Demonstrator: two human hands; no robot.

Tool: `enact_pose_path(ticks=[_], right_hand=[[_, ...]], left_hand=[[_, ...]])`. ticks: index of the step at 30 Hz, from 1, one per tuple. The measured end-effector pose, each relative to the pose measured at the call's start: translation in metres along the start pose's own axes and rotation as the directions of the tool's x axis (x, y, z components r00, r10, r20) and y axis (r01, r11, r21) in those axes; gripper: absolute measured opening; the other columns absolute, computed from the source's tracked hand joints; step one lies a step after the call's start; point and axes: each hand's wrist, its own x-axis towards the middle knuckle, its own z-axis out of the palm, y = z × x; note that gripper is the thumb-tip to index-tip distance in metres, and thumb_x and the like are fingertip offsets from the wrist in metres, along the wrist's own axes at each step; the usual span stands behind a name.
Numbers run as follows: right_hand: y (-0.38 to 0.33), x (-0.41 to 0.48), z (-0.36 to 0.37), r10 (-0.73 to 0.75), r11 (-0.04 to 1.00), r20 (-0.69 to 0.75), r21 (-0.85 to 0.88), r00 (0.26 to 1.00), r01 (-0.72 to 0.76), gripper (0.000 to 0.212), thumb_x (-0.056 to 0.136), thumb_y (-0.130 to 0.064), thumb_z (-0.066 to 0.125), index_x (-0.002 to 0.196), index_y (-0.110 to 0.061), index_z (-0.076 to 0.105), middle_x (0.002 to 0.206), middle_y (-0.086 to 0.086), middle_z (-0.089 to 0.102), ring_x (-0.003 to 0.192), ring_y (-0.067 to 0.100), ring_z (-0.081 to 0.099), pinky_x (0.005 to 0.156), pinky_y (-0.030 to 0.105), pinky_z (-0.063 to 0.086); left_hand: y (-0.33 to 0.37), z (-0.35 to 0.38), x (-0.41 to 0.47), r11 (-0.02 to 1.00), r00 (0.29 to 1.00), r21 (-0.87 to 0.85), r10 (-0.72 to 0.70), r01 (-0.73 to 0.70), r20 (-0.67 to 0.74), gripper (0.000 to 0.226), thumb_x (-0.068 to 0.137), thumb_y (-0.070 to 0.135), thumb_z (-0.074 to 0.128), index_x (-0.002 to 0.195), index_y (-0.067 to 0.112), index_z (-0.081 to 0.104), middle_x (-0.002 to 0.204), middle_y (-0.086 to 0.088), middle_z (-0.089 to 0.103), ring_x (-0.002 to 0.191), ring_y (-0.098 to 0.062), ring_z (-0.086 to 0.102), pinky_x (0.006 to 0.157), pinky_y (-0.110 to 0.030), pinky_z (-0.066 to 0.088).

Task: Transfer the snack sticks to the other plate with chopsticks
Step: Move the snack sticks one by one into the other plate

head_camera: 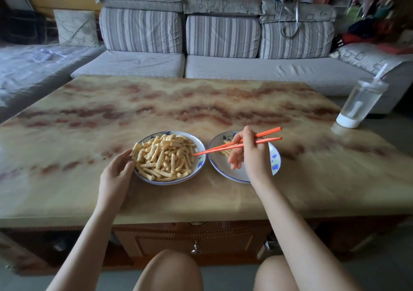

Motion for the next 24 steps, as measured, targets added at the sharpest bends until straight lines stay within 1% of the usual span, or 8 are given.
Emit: enact_pose_path(ticks=[8, 11, 14, 16, 20, 22, 24], right_hand=[[0.000, -0.005, 0.005, 0.021, 1.000, -0.082, 0.025, 0.996, -0.019, 0.049, 0.103, -0.028, 0.031, 0.063, -0.009, 0.050, 0.040, 0.012, 0.053, 0.028, 0.020, 0.044, 0.033, 0.017, 0.028], [-0.003, -0.005, -0.001, 0.044, 0.996, -0.135, 0.086, 0.990, -0.032, 0.048, 0.102, -0.025, 0.031, 0.063, -0.007, 0.050, 0.038, 0.011, 0.052, 0.027, 0.020, 0.044, 0.034, 0.017, 0.028], [-0.004, -0.004, -0.006, 0.064, 0.989, -0.170, 0.145, 0.983, -0.039, 0.045, 0.101, -0.023, 0.031, 0.063, -0.007, 0.049, 0.037, 0.010, 0.052, 0.028, 0.022, 0.043, 0.037, 0.021, 0.029], [-0.005, -0.004, -0.010, 0.063, 0.986, -0.187, 0.165, 0.980, -0.032, 0.044, 0.101, -0.022, 0.031, 0.063, -0.007, 0.049, 0.037, 0.010, 0.052, 0.028, 0.022, 0.043, 0.039, 0.023, 0.030], [-0.011, -0.005, -0.024, 0.033, 0.983, -0.252, 0.184, 0.967, 0.015, 0.041, 0.101, -0.020, 0.030, 0.066, -0.008, 0.048, 0.036, 0.008, 0.051, 0.028, 0.021, 0.042, 0.038, 0.022, 0.030], [-0.013, -0.004, -0.033, 0.011, 0.982, -0.292, 0.184, 0.956, 0.045, 0.040, 0.101, -0.020, 0.029, 0.066, -0.008, 0.047, 0.036, 0.007, 0.051, 0.028, 0.020, 0.042, 0.037, 0.020, 0.028], [-0.013, -0.003, -0.041, -0.006, 0.982, -0.318, 0.177, 0.948, 0.065, 0.041, 0.101, -0.020, 0.028, 0.066, -0.008, 0.046, 0.036, 0.006, 0.050, 0.029, 0.019, 0.042, 0.037, 0.020, 0.027]], left_hand=[[0.000, 0.000, -0.001, 1.000, 1.000, -0.012, -0.005, 0.005, -0.001, 0.035, 0.093, 0.011, 0.053, 0.126, 0.018, 0.060, 0.121, 0.000, 0.063, 0.108, -0.007, 0.053, 0.088, -0.021, 0.037], [-0.002, 0.000, 0.000, 1.000, 1.000, -0.003, -0.004, 0.004, 0.001, 0.035, 0.093, 0.011, 0.053, 0.127, 0.017, 0.060, 0.121, -0.002, 0.063, 0.108, -0.009, 0.054, 0.089, -0.022, 0.038], [-0.003, 0.000, 0.001, 1.000, 1.000, 0.011, 0.008, -0.008, -0.003, 0.035, 0.092, 0.010, 0.053, 0.126, 0.016, 0.060, 0.122, -0.003, 0.063, 0.109, -0.010, 0.053, 0.091, -0.023, 0.037], [-0.002, 0.000, 0.001, 1.000, 1.000, 0.010, 0.006, -0.006, -0.006, 0.035, 0.092, 0.010, 0.053, 0.126, 0.015, 0.060, 0.122, -0.003, 0.063, 0.109, -0.010, 0.053, 0.091, -0.023, 0.037], [-0.003, 0.000, 0.002, 1.000, 1.000, 0.012, 0.009, -0.009, -0.002, 0.035, 0.092, 0.010, 0.053, 0.126, 0.015, 0.060, 0.122, -0.002, 0.063, 0.110, -0.011, 0.054, 0.092, -0.023, 0.038], [-0.004, 0.000, 0.002, 1.000, 1.000, 0.008, 0.013, -0.013, 0.002, 0.035, 0.093, 0.010, 0.053, 0.126, 0.015, 0.060, 0.123, -0.003, 0.063, 0.112, -0.012, 0.054, 0.092, -0.023, 0.038], [-0.003, 0.000, 0.001, 1.000, 1.000, 0.013, 0.016, -0.016, 0.001, 0.035, 0.093, 0.010, 0.053, 0.127, 0.014, 0.060, 0.123, -0.002, 0.063, 0.111, -0.010, 0.053, 0.092, -0.023, 0.037]])
